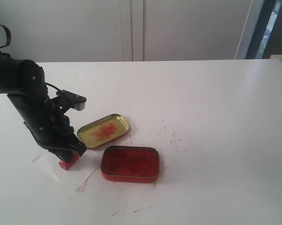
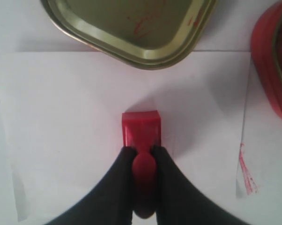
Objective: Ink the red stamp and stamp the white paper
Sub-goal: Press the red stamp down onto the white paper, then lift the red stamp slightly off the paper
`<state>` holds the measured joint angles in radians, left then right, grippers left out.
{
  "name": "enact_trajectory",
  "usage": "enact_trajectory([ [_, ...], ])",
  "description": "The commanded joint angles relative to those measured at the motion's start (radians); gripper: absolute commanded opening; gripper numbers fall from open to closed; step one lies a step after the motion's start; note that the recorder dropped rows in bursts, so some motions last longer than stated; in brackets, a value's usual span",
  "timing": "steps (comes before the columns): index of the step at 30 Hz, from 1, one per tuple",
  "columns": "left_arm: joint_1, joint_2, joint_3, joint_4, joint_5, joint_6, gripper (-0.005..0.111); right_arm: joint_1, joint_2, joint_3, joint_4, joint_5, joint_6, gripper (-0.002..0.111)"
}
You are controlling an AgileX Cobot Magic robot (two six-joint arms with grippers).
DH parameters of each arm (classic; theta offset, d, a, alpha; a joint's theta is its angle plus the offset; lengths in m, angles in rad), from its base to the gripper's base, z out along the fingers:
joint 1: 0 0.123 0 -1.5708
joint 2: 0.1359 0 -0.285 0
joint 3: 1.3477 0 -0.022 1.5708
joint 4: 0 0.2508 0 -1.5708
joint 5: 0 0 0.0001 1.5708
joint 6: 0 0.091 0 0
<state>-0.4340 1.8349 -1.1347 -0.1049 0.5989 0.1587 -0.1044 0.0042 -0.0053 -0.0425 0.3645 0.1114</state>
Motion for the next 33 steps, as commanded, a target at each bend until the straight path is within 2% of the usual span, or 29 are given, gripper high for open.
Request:
enact_trajectory([
  [1,-0.008,-0.006,0.029,0.001,-0.002,-0.005,0.0,0.004,-0.004,0.005,-0.002,-0.015,-0.001,0.0],
  [16,-0.008,-0.095,0.027,-0.024,-0.005,-0.009,0.0,0.004,-0.004,0.005,-0.002,-0.015,-0.001,0.0],
  [33,-0.008,-0.102,0.027,-0.024,-0.001,-0.009,0.0,0.004,-0.004,0.005,-0.002,-0.015,-0.001,0.0],
])
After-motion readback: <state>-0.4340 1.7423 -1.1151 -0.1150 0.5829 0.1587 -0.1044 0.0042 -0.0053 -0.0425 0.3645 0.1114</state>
